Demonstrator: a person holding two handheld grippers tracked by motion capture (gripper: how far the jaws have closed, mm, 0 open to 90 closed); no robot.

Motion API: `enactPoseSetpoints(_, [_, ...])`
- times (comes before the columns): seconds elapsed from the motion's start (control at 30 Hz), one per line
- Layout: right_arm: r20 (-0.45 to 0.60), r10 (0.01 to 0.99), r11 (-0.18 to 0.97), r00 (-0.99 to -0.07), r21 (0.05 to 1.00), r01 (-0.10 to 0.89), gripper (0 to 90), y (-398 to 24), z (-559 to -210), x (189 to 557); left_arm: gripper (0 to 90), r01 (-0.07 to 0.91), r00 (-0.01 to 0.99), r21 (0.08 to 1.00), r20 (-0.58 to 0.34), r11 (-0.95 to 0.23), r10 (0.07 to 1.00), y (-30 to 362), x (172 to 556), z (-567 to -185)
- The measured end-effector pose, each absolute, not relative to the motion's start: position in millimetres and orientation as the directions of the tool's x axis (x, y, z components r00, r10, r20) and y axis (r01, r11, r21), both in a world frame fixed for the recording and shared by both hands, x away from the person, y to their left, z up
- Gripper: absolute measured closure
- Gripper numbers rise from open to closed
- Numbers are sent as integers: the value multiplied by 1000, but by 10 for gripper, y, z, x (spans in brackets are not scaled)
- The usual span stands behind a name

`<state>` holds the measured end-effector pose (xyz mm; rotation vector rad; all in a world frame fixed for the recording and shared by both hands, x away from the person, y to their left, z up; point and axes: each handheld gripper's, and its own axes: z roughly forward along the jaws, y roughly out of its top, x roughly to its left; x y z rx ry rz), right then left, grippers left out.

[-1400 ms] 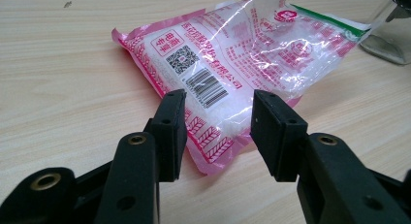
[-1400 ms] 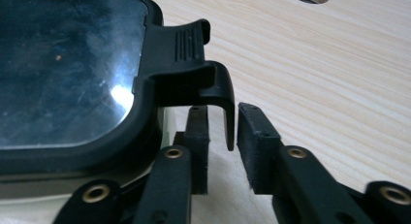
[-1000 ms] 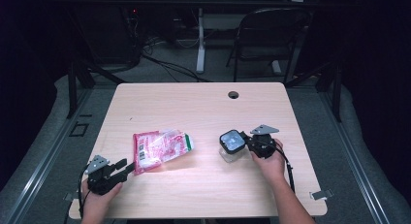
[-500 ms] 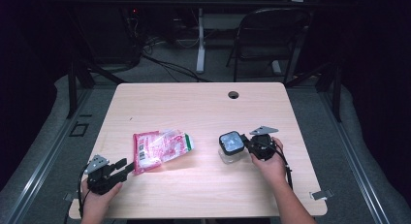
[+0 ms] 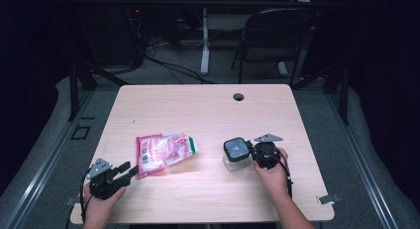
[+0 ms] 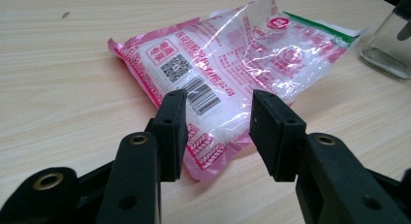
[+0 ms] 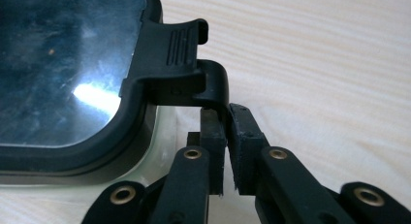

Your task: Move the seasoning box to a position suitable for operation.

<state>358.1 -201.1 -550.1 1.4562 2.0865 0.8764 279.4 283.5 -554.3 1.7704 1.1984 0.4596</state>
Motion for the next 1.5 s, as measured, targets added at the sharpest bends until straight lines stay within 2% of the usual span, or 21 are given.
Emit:
enactPoseSetpoints(0.5, [37, 938, 219, -345, 709, 670, 866, -1894, -5406, 3228, 578, 512, 486, 850, -171, -121, 857, 2733, 2761, -5519])
enactPoseSetpoints(0.77, [-14, 931, 266, -365, 713, 649, 864, -1815, -5379, 3013, 579, 508, 511, 850, -165, -141, 844, 2660, 2751, -5529])
enactPoseSetpoints(1.5, [-7, 930, 267, -368, 702, 661, 844, -1776, -5478, 2822, 568, 509, 520, 846, -155, -159, 840, 2606, 2739, -5545])
